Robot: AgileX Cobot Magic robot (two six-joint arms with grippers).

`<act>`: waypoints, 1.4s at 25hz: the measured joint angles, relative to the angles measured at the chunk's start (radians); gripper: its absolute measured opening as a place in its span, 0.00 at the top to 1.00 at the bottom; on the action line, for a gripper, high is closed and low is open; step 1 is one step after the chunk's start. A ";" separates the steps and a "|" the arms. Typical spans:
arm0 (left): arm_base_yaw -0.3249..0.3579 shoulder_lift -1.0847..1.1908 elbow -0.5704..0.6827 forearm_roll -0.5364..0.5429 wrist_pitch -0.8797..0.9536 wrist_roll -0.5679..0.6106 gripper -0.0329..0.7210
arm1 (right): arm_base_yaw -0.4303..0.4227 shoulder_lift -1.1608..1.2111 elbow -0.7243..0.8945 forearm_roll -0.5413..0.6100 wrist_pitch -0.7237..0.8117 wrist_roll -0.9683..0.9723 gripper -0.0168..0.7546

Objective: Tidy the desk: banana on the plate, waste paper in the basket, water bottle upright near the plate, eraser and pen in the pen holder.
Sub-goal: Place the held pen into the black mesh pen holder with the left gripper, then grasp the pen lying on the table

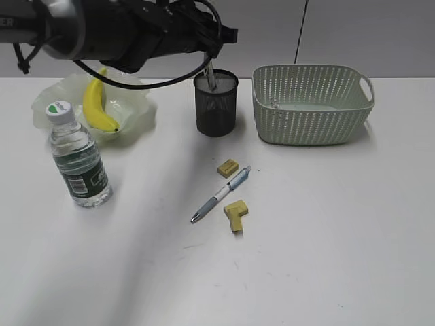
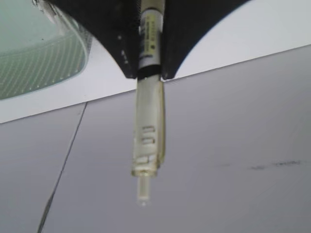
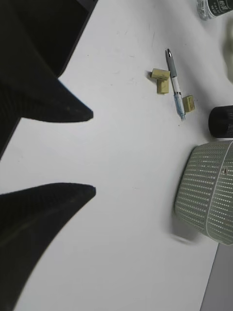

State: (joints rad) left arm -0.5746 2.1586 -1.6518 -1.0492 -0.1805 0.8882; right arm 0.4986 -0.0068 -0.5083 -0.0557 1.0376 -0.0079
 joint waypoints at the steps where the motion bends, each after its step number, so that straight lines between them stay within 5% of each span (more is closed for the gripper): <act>1: 0.000 0.007 -0.002 0.000 -0.001 -0.002 0.84 | 0.000 0.000 0.000 0.000 0.000 0.000 0.54; 10: 0.000 0.082 -0.012 0.091 0.002 -0.041 0.83 | 0.000 0.000 0.000 0.000 0.000 0.000 0.54; 14: 0.000 0.082 -0.015 0.193 0.002 -0.041 0.64 | 0.000 0.000 0.000 0.000 0.000 0.000 0.54; 19: 0.000 0.082 -0.015 0.194 0.002 -0.041 0.42 | 0.000 0.000 0.000 0.000 0.000 0.000 0.54; 28: 0.000 -0.054 -0.015 0.188 0.059 -0.041 0.39 | 0.000 0.000 0.000 0.000 0.000 0.000 0.54; 35: 0.005 -0.239 -0.015 0.223 0.355 -0.041 0.40 | 0.000 0.000 0.000 0.000 0.000 0.000 0.54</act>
State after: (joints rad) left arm -0.5692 1.9198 -1.6671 -0.8257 0.1741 0.8471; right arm 0.4986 -0.0068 -0.5083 -0.0557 1.0376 -0.0079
